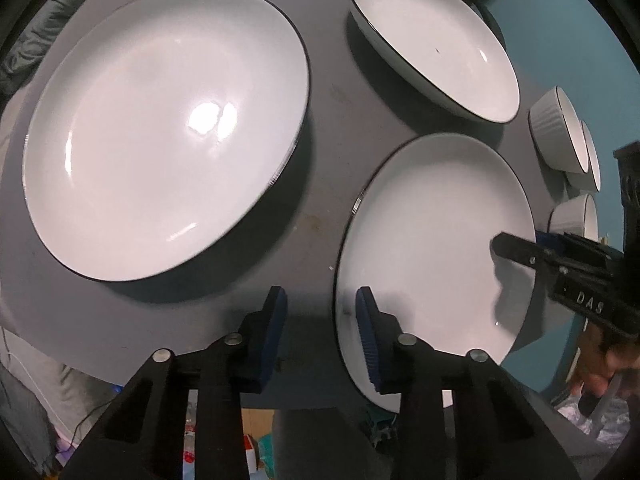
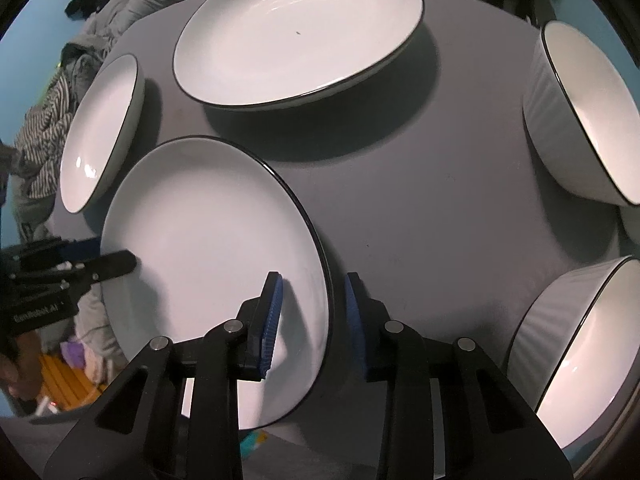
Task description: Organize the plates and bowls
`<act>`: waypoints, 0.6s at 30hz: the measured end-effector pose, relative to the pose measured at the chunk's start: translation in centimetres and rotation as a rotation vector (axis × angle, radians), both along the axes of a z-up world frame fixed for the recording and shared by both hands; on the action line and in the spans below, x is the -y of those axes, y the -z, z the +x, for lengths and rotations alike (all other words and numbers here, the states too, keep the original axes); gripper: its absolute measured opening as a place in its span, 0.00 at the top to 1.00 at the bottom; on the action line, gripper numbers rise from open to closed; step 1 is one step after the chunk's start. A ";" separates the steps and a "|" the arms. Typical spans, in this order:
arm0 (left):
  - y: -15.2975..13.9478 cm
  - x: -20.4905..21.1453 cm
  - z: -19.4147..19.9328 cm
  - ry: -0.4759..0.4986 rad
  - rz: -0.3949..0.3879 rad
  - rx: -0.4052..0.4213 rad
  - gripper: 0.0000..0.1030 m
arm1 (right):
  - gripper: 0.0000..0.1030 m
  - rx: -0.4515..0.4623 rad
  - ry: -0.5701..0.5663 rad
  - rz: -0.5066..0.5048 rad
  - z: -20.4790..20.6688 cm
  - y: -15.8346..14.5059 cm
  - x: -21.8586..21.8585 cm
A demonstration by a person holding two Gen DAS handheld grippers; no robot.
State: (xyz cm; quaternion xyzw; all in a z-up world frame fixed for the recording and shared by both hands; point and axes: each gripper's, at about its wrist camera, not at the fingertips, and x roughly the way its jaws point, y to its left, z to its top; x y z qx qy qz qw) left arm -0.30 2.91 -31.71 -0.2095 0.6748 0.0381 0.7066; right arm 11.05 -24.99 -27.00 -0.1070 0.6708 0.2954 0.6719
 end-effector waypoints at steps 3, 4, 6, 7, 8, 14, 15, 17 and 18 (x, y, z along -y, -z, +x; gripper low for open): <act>0.6 0.1 0.0 0.014 -0.021 -0.023 0.67 | 0.70 -0.031 0.012 0.002 0.4 0.5 -1.8; 0.8 0.1 0.0 0.016 -0.027 -0.025 0.67 | 0.71 -0.037 0.009 -0.004 0.4 0.5 -1.8; 1.2 0.2 -0.2 0.022 -0.022 -0.021 0.67 | 0.71 -0.055 0.000 -0.008 0.2 0.5 -1.7; 1.3 0.1 -0.1 0.026 -0.023 -0.022 0.69 | 0.73 -0.068 -0.004 -0.006 0.1 0.6 -1.7; 1.4 0.2 0.0 0.029 -0.040 -0.023 0.76 | 0.76 -0.078 -0.007 -0.004 0.0 0.7 -1.8; 2.8 0.4 0.4 0.040 -0.068 -0.048 0.82 | 0.81 -0.128 0.004 0.003 0.0 0.9 -1.2; 2.9 0.4 0.5 0.041 -0.070 -0.048 0.82 | 0.81 -0.145 0.010 0.004 0.2 1.0 -1.1; 3.4 0.3 0.5 0.036 -0.068 -0.052 0.82 | 0.82 -0.153 0.004 0.004 0.3 1.1 -1.2; 3.5 0.3 0.6 0.035 -0.064 -0.057 0.82 | 0.82 -0.152 0.000 0.003 0.3 1.0 -1.3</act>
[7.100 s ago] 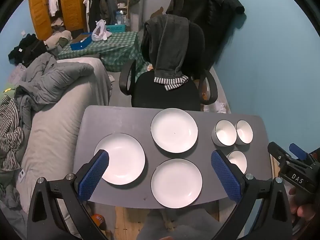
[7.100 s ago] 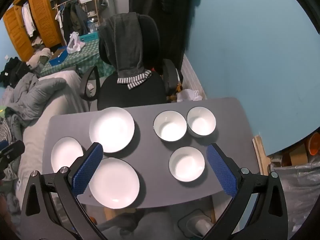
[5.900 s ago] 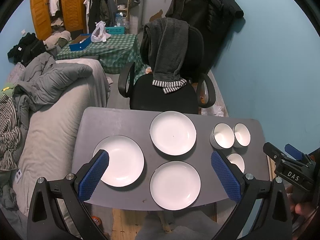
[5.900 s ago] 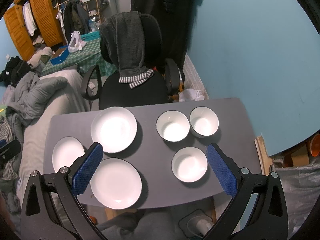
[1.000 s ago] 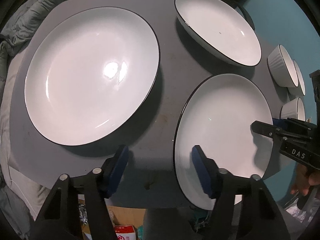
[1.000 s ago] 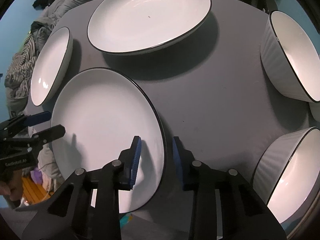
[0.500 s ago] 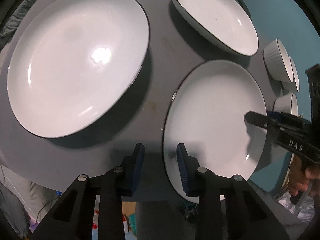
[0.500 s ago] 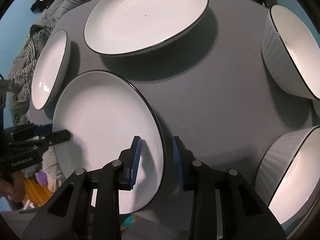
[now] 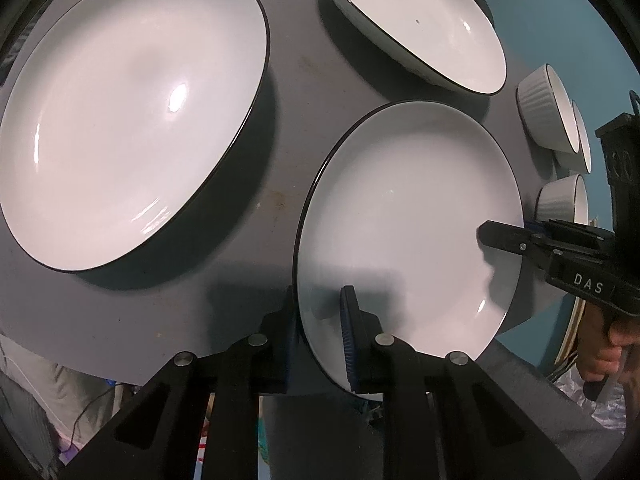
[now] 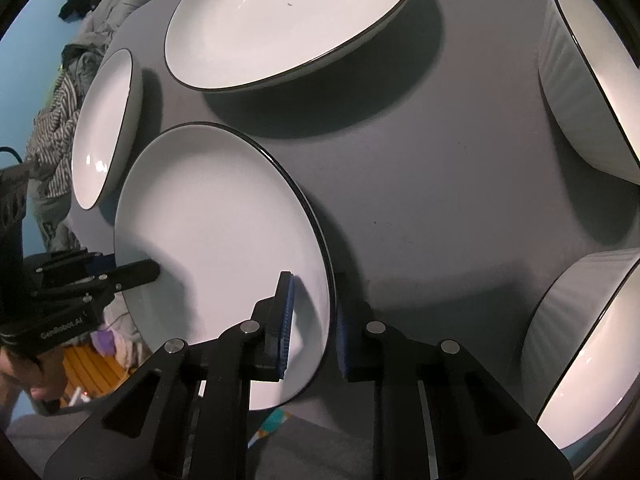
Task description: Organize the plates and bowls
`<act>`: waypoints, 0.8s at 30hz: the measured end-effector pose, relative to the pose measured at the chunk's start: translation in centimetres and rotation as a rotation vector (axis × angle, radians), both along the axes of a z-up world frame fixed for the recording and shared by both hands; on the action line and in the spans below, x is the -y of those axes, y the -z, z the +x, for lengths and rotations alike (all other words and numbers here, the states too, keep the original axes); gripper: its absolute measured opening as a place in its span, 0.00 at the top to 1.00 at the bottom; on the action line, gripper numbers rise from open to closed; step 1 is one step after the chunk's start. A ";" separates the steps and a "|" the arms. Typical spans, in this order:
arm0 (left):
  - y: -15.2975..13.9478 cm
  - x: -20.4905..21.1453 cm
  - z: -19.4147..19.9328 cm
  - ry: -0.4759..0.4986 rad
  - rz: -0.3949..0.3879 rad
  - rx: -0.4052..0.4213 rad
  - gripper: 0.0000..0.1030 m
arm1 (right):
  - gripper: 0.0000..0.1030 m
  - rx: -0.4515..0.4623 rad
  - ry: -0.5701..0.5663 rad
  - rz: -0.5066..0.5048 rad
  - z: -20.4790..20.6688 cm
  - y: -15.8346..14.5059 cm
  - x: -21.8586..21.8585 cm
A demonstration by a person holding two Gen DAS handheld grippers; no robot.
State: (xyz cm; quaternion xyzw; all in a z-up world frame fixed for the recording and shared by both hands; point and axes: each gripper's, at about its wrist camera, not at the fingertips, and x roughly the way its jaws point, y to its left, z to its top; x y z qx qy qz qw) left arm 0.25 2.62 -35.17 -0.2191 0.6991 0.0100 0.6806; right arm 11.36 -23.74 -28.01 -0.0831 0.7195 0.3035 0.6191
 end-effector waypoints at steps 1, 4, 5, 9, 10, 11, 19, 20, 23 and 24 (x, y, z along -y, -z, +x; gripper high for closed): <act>0.1 0.1 0.4 0.001 0.008 -0.009 0.82 | 0.82 0.003 -0.002 -0.002 -0.1 0.0 0.0; -0.8 2.3 1.4 0.001 0.025 -0.023 0.81 | 0.82 -0.002 0.003 -0.012 -0.1 -0.1 -0.4; -0.7 2.3 1.5 0.001 0.028 -0.025 0.81 | 0.82 -0.002 0.006 -0.014 -0.1 -0.2 -0.4; -2.0 1.4 2.1 0.005 0.040 -0.027 0.81 | 0.82 -0.001 0.009 -0.011 0.0 -0.3 -1.5; -2.5 1.5 2.3 0.008 0.044 -0.025 0.81 | 0.82 -0.002 0.010 -0.009 0.1 -0.5 -1.4; -2.6 1.5 2.5 0.010 0.047 -0.024 0.82 | 0.82 -0.003 0.010 -0.007 0.2 -0.6 -1.2; -6.3 3.6 4.3 0.030 0.061 0.010 0.82 | 0.83 0.004 0.017 0.016 1.3 -2.4 -0.4; -6.4 3.7 4.4 0.030 0.060 0.014 0.82 | 0.83 0.008 0.019 0.017 1.4 -2.6 -0.4; -7.1 2.9 4.8 0.026 0.058 0.028 0.82 | 0.83 0.022 0.027 0.022 2.1 -3.3 -0.2; -7.2 2.8 5.3 0.024 0.058 0.033 0.82 | 0.83 0.028 0.028 0.023 2.4 -3.5 -0.2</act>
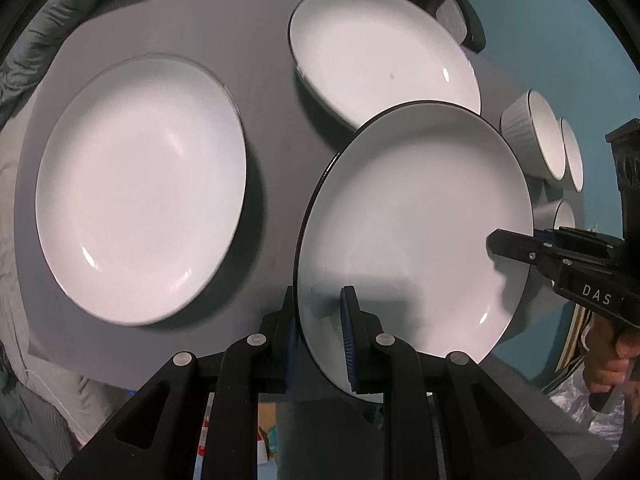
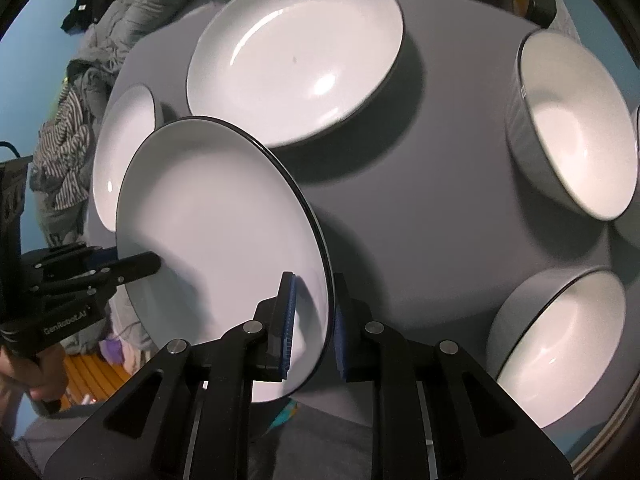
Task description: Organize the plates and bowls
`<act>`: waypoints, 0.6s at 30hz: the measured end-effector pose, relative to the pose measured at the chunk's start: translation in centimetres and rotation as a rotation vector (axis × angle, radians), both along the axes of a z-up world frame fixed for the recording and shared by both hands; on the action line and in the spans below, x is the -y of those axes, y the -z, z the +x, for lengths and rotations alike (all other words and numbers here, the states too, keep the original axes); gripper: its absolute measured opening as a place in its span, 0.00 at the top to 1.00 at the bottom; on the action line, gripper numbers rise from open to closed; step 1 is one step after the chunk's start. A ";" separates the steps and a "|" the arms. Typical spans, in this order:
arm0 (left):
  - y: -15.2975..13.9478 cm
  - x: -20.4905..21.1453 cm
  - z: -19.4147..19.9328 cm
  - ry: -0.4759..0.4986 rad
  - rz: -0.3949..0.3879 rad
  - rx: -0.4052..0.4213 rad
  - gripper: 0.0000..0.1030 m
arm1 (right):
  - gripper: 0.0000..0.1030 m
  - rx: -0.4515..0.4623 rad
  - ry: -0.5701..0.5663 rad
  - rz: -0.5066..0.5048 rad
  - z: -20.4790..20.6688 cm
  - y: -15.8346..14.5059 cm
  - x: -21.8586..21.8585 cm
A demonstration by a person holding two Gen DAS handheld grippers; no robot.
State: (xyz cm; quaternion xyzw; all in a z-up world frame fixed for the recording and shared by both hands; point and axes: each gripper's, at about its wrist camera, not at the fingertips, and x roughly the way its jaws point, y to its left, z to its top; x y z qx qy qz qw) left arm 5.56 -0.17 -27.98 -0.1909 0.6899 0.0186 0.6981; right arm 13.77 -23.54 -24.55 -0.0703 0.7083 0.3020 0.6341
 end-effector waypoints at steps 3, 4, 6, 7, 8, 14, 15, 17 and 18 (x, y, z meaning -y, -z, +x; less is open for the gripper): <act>-0.3 -0.4 1.6 -0.006 0.001 0.012 0.82 | 0.83 0.012 0.011 0.004 0.9 -0.2 0.1; -0.4 -0.6 2.4 -0.008 0.003 0.018 0.82 | 0.83 0.018 0.014 0.005 1.4 -0.3 0.0; -0.7 -1.2 3.4 -0.011 0.007 0.032 0.82 | 0.83 0.026 0.016 0.005 1.8 -0.5 -0.2; -1.0 -1.5 4.2 -0.014 0.010 0.039 0.82 | 0.83 0.030 0.015 0.006 2.2 -0.7 -0.4; -1.2 -1.8 4.7 -0.018 0.011 0.046 0.82 | 0.83 0.032 0.016 0.008 2.6 -0.8 -0.5; -1.6 -3.2 9.0 -0.028 0.046 0.071 0.82 | 0.83 0.035 0.033 0.028 4.6 -1.4 -1.7; -1.7 -3.0 9.6 -0.027 0.049 0.074 0.82 | 0.83 0.036 0.037 0.029 4.9 -1.4 -1.8; -0.9 -3.7 11.0 -0.024 0.054 0.074 0.82 | 0.83 0.037 0.046 0.029 5.7 -1.2 -2.1; -0.4 -3.1 11.0 -0.021 0.057 0.074 0.82 | 0.83 0.034 0.051 0.030 6.1 -1.1 -2.3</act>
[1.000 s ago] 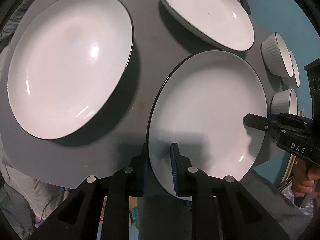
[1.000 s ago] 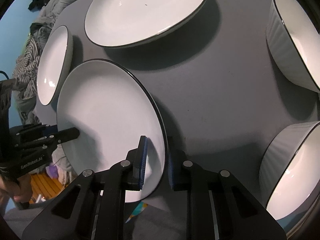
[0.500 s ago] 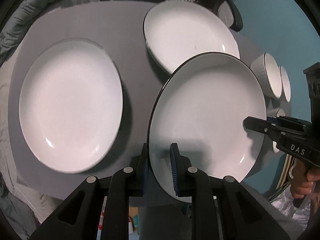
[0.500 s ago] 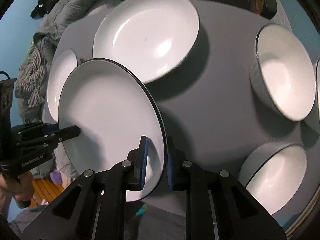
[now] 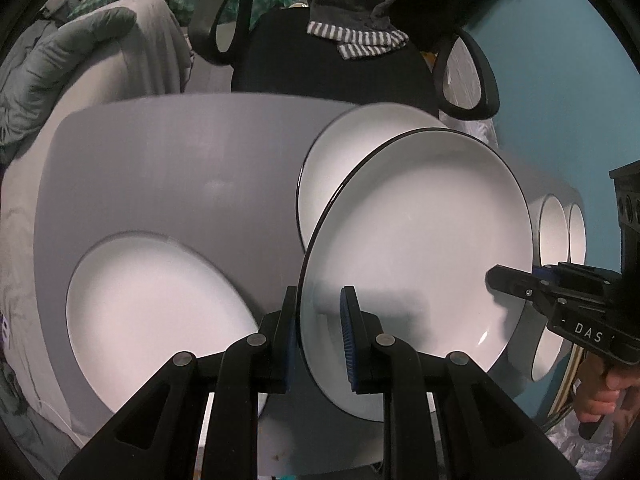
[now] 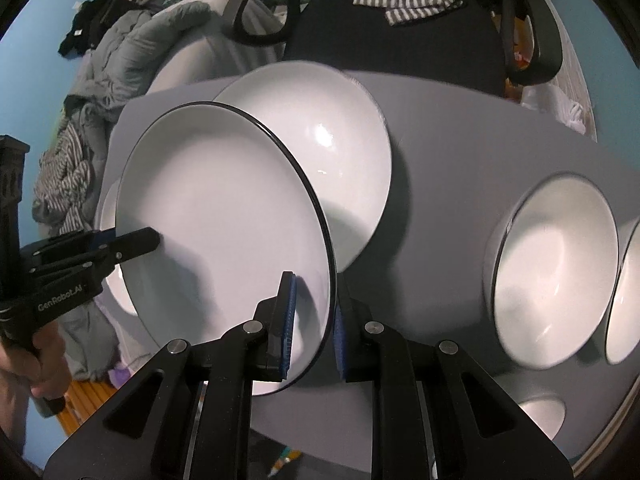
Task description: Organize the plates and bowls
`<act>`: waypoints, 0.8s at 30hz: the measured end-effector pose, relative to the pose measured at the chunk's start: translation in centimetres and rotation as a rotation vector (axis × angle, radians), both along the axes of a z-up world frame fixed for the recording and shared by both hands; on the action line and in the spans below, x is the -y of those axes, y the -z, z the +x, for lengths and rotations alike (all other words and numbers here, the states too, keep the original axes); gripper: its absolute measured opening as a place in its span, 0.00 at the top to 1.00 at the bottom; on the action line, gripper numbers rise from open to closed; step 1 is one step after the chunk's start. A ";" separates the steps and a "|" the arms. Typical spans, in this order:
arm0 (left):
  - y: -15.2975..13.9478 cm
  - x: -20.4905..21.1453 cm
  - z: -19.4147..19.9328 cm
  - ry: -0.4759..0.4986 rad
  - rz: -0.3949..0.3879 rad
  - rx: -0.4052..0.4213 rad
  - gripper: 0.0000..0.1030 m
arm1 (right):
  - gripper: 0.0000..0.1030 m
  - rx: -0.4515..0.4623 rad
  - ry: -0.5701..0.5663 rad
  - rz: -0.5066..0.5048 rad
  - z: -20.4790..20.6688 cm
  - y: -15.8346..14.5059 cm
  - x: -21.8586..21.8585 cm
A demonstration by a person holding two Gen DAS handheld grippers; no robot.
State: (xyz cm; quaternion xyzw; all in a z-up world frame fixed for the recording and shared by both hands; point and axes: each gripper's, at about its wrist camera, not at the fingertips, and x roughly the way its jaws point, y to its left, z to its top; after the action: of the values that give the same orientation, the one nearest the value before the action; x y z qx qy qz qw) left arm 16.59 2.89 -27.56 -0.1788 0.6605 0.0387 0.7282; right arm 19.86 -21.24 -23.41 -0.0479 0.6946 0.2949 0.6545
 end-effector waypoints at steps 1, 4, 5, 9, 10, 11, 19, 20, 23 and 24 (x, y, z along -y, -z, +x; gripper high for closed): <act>0.0 0.0 0.6 0.005 0.003 0.000 0.81 | 0.83 -0.004 0.006 -0.001 0.5 0.2 -0.1; 0.2 0.3 2.2 0.012 0.003 -0.011 0.81 | 0.83 -0.012 0.017 -0.009 1.7 0.7 -0.5; 0.4 0.5 2.4 0.015 0.004 -0.013 0.81 | 0.83 -0.014 0.018 -0.011 2.1 0.5 -0.2; 0.5 0.1 3.9 0.015 0.012 -0.025 0.81 | 0.83 -0.026 0.024 -0.021 3.4 0.8 0.0; 0.6 0.1 4.0 0.014 0.013 -0.031 0.81 | 0.83 -0.031 0.024 -0.024 3.7 1.0 -0.1; 0.6 0.0 4.0 0.014 0.014 -0.037 0.81 | 0.83 -0.035 0.023 -0.027 3.9 1.1 -0.3; 1.4 -0.4 4.9 -0.001 0.024 -0.074 0.81 | 0.82 -0.050 0.003 -0.069 5.4 2.0 -1.8; 1.4 -0.5 5.0 -0.005 0.024 -0.078 0.81 | 0.82 -0.051 0.002 -0.072 5.6 2.1 -2.0; 1.7 -0.7 5.2 -0.013 0.020 -0.088 0.80 | 0.82 -0.052 -0.004 -0.082 6.0 2.3 -2.4; 1.7 -0.7 5.3 -0.014 0.019 -0.091 0.80 | 0.82 -0.051 -0.007 -0.087 6.1 2.4 -2.5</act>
State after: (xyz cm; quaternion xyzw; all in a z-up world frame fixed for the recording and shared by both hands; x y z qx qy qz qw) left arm 21.87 3.61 -29.29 -0.1743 0.6913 0.0581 0.6988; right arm 25.97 -18.74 -25.77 -0.0714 0.7231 0.2678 0.6327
